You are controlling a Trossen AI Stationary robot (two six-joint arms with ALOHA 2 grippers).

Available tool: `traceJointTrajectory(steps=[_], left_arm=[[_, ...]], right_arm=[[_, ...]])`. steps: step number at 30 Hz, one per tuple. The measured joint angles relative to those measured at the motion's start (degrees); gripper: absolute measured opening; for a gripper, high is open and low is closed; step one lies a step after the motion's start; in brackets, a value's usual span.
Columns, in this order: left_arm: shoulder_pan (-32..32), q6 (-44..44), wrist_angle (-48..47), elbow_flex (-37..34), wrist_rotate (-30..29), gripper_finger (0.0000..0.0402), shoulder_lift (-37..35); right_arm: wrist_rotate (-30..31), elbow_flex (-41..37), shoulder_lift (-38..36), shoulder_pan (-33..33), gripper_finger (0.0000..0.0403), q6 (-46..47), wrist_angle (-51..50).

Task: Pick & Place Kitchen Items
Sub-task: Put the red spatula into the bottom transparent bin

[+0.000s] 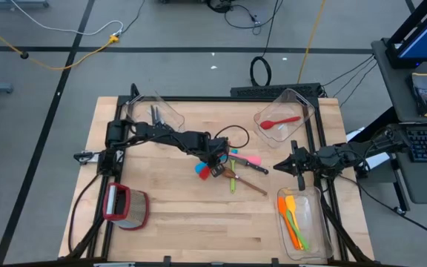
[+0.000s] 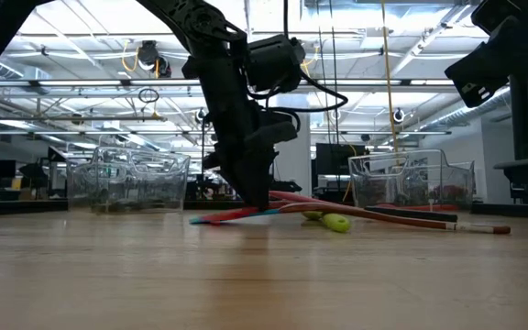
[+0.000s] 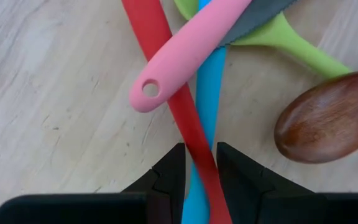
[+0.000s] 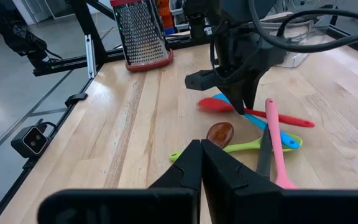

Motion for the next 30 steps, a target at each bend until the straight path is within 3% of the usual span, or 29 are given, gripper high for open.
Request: traceJointTrajectory(steps=[14,21,27,30], left_arm=[[0.0,0.1,-0.8,0.0,0.0,0.0091,0.0],[0.0,-0.5,-1.5,0.0,0.0,0.0013,0.0],[0.0,-0.7,-1.5,0.0,0.0,0.0027,0.0],[0.0,-0.8,-1.5,0.0,0.1,0.0011,0.0]], right_arm=[[0.0,0.0,0.0,0.0,0.0,0.0,0.0],[0.0,0.0,0.0,0.0,0.0,0.0,0.0],[0.0,0.0,0.0,0.0,0.0,0.0,0.0],[0.0,0.0,0.0,0.0,0.0,0.0,0.0]])
